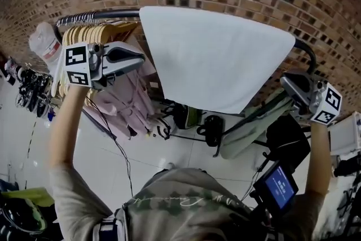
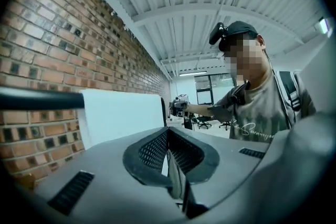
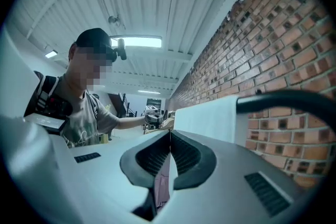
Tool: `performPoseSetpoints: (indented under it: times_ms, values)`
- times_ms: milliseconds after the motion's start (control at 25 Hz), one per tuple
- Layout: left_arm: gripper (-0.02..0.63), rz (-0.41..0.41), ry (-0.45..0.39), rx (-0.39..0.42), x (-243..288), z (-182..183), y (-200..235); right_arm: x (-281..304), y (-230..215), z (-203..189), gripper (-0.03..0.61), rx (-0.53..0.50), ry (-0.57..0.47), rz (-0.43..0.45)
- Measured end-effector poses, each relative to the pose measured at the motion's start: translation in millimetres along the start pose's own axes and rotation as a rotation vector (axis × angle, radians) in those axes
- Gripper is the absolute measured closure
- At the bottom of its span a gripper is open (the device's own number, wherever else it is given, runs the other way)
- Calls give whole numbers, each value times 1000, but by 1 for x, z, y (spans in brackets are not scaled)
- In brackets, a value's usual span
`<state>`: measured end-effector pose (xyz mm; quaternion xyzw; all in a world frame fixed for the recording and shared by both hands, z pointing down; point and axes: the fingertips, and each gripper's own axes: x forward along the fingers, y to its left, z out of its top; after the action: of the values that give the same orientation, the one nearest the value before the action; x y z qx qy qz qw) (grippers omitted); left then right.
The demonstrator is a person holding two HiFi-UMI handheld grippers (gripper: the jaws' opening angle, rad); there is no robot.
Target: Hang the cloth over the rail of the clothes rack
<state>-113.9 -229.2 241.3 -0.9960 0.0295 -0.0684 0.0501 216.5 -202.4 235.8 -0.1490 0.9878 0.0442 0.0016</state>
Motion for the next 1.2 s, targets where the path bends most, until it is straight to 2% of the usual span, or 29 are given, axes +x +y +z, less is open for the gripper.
performPoseSetpoints:
  times_ms: [120, 240, 320, 440, 520, 560, 600, 640, 680, 800, 1040, 1200]
  values:
    - [609, -18, -28, -53, 12, -30, -5, 3, -2, -34, 571, 44, -6, -16]
    - [609, -2, -34, -84, 15, -52, 1, 7, -14, -61, 571, 47, 24, -42]
    - [607, 12, -38, -93, 14, -60, 7, 3, -22, -69, 571, 51, 41, -65]
    - [600, 40, -80, -107, 7, -64, 17, -15, -34, -68, 571, 82, 3, -121]
    - [511, 77, -115, -129, 1, -67, 29, -24, -44, -67, 569, 99, -34, -165]
    - [502, 98, -133, -142, -2, -69, 36, -27, -48, -67, 568, 104, -46, -182]
    - [460, 116, -149, -154, -5, -71, 42, -29, -51, -68, 563, 107, -54, -196]
    - [428, 127, -161, -166, -7, -73, 46, -30, -54, -70, 500, 110, -55, -211]
    - [426, 131, -169, -178, -8, -76, 49, -31, -57, -73, 485, 111, -50, -224]
    - [425, 123, -165, -202, -9, -83, 52, -29, -62, -81, 485, 110, -27, -241]
    - [425, 158, -144, -226, -7, -85, 74, -24, -67, -79, 485, 120, -27, -233]
    - [425, 153, -89, -207, 3, -93, 83, -17, -62, -80, 485, 111, -27, -207]
